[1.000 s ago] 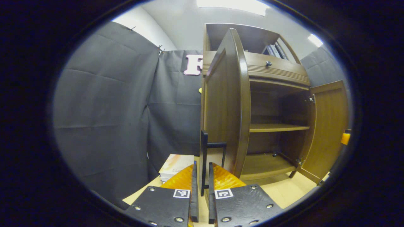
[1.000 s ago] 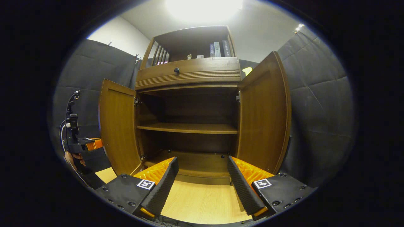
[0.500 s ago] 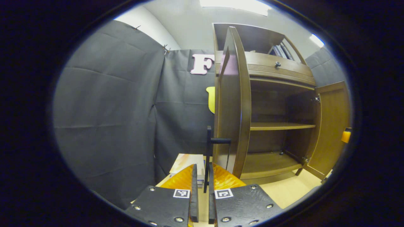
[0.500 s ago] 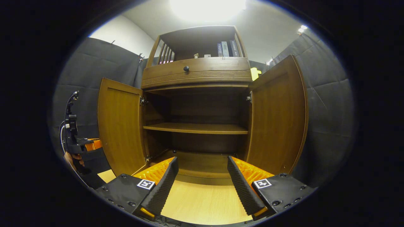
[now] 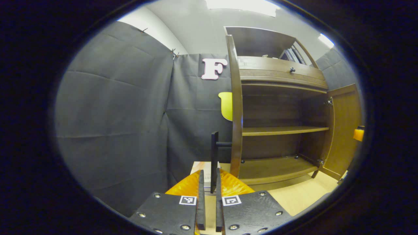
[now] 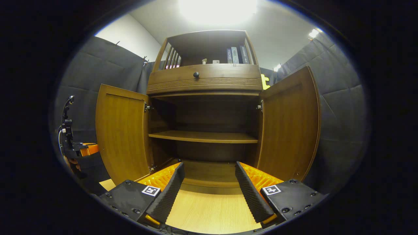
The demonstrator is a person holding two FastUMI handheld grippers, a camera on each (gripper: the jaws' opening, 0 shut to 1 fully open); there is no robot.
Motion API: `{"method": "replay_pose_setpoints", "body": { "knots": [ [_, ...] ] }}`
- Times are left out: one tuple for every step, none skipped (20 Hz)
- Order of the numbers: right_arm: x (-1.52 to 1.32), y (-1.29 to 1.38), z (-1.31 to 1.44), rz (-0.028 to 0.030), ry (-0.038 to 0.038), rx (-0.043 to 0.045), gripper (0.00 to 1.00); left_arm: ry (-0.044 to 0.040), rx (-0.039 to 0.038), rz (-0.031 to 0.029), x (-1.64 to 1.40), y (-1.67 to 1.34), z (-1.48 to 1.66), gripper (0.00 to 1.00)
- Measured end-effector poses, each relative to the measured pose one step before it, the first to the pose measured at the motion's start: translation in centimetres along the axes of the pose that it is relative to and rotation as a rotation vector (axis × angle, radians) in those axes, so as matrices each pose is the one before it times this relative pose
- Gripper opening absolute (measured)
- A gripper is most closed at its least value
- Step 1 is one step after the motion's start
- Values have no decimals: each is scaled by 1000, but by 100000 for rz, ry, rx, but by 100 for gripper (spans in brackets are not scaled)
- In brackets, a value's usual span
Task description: Open the right door of the double-door shoe cabinet with the right hand, and open the left door with the left hand.
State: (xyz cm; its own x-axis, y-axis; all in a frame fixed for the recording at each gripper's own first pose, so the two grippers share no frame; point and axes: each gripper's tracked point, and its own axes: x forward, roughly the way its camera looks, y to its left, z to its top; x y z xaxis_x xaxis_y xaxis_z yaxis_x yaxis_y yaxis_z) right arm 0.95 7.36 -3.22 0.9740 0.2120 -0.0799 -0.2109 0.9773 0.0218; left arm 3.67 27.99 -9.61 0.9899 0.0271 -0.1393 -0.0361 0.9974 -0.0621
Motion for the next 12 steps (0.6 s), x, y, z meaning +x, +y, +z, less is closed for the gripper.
{"method": "replay_pose_setpoints", "body": {
  "knots": [
    [-302,-48,482,-121,-1363,-443,98,-739,250,458,-718,291,575,14],
    [-363,-43,561,125,-1311,45,98,-1186,669,778,-825,308,720,14],
    [-362,-3,389,543,-987,220,93,-1011,238,29,-711,-225,718,14],
    [-389,-213,452,208,-897,-232,98,-1206,-223,-289,-1041,-260,794,14],
    [-369,-410,334,-435,-398,-676,98,-983,-229,-233,-1075,-111,599,14],
    [-528,-372,183,-53,83,-789,96,-578,-168,13,-1096,-247,600,14],
    [-635,-318,216,320,-555,-425,97,-696,-288,-383,-1151,-350,707,14],
    [-731,-338,181,126,-458,-34,97,-812,-24,-750,-1088,-605,728,14],
    [-775,-373,109,167,-276,229,97,-828,371,-701,-1082,-669,701,14],
    [-741,-493,52,-58,-60,278,97,-433,755,-130,-718,-330,478,14],
    [-798,-551,8,-206,179,263,97,11,595,81,-892,-459,196,14],
    [-772,-581,14,-289,-26,288,97,240,-100,-468,-1013,-1034,43,14]
  ]
}}
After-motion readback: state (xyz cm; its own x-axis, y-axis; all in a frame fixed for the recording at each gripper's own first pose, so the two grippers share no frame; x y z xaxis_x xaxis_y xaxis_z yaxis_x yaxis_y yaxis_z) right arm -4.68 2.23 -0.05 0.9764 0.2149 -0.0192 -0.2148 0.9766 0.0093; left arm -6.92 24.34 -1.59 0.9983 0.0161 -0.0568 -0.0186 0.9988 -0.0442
